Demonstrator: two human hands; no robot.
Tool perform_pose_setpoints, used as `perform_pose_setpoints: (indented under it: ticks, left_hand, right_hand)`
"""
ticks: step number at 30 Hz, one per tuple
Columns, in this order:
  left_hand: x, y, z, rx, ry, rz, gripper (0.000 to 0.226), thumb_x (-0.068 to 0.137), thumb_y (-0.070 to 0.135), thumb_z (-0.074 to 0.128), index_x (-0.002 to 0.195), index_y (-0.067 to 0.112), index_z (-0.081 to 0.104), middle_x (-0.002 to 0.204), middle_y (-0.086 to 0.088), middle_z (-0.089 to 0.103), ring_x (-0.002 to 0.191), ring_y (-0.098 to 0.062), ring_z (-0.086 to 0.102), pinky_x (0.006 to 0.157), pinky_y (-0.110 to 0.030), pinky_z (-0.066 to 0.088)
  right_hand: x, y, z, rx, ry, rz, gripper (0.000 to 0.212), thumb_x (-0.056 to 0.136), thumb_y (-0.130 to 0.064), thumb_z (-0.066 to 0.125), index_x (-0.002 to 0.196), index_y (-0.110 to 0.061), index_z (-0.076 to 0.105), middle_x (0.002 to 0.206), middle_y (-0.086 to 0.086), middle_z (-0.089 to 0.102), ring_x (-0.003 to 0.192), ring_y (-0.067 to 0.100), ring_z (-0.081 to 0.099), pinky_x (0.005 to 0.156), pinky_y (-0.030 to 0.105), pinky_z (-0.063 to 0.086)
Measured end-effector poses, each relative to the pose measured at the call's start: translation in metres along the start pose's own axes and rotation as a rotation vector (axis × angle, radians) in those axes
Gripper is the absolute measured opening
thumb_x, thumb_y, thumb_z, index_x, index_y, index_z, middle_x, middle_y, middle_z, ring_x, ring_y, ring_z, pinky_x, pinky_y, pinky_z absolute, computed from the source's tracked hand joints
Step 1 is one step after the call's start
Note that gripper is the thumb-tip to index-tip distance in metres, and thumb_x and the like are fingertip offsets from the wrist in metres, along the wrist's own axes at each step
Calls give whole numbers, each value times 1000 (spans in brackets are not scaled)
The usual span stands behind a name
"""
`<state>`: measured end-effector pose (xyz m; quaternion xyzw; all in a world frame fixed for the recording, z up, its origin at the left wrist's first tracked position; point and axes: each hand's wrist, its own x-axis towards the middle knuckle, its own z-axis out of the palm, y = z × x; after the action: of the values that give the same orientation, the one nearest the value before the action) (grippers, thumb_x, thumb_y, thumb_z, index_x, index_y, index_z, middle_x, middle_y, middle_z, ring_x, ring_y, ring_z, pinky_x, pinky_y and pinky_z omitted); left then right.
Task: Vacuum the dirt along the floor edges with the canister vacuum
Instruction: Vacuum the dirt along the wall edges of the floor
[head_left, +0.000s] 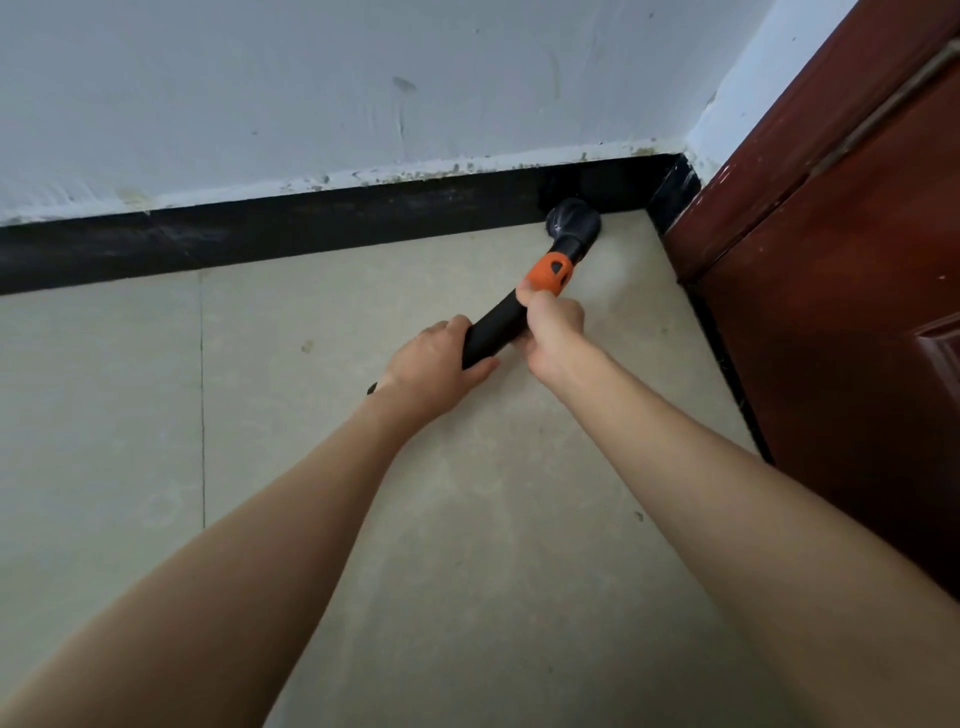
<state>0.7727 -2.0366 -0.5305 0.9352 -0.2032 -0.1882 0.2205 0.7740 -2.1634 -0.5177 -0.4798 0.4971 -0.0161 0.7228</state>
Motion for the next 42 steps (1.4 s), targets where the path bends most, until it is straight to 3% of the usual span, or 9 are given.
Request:
perform_pose_setpoints:
  ticks: [4, 13, 18, 24, 29, 32, 37, 39, 42]
  left_hand:
    - [-25, -29, -18, -78, -7, -115, 36, 86, 42, 60, 104, 12, 52, 88, -1, 54, 79, -23, 51, 64, -30, 35]
    - [-58, -91, -43, -168, -137, -160, 31, 86, 44, 62, 95, 19, 46, 71, 6, 49, 69, -19, 51, 56, -29, 35]
    - [-64, -95, -54, -215, -194, -196, 31, 87, 45, 61, 95, 19, 47, 73, 6, 51, 70, -14, 51, 56, -26, 34]
    - [-88, -51, -90, -435, -263, -309, 32, 90, 38, 61, 102, 11, 49, 89, -2, 54, 82, -19, 53, 70, -28, 38]
    - [-131, 5, -166, -741, -281, -388, 24, 91, 30, 62, 99, 8, 56, 88, -7, 58, 78, -20, 57, 74, -31, 48]
    - [-155, 36, -223, -831, -252, -391, 17, 88, 25, 65, 89, 10, 59, 85, -7, 59, 77, -20, 57, 75, -30, 46]
    - [-190, 87, -322, -865, -152, -349, 18, 84, 24, 70, 80, 12, 57, 70, 0, 56, 65, -13, 55, 62, -22, 42]
    - [-203, 106, -364, -883, -99, -330, 19, 83, 24, 71, 80, 12, 57, 70, 1, 56, 67, -13, 56, 65, -24, 44]
    - [-228, 126, -433, -943, -25, -323, 20, 83, 27, 71, 74, 14, 57, 59, 9, 55, 59, -7, 54, 56, -18, 42]
  right_hand:
    - [-26, 21, 28, 1, -45, 52, 18, 95, -8, 61, 111, -5, 54, 89, 7, 58, 94, 25, 57, 83, 36, 52]
    - [-63, 56, 70, -5, -144, 104, 34, 94, -4, 61, 127, 4, 53, 108, 14, 58, 100, 28, 58, 94, 40, 52]
    - [-76, 49, 69, -49, -260, 163, 37, 96, -9, 61, 129, 4, 51, 120, 18, 59, 118, 35, 58, 90, 38, 52]
    - [-121, 12, 31, -286, -345, 208, 19, 102, -13, 51, 116, -2, 54, 112, 16, 62, 103, 33, 64, 86, 37, 52]
    - [-193, -36, -13, -440, -414, 234, 12, 100, -12, 53, 109, -7, 58, 96, 9, 64, 92, 27, 61, 84, 36, 50]
    - [-245, -63, -22, -502, -548, 229, 22, 99, -12, 55, 120, -9, 58, 105, 6, 64, 98, 22, 60, 93, 37, 49]
    - [-340, -109, 0, -610, -850, 233, 26, 95, -13, 62, 119, -19, 58, 120, -1, 64, 115, 12, 59, 107, 37, 41]
    - [-377, -127, 17, -572, -877, 195, 31, 92, -7, 64, 121, -15, 57, 127, 7, 63, 119, 18, 59, 110, 39, 41]
    - [-438, -157, 42, -486, -903, 141, 30, 87, 0, 67, 112, -16, 60, 116, 8, 65, 109, 20, 62, 102, 34, 48]
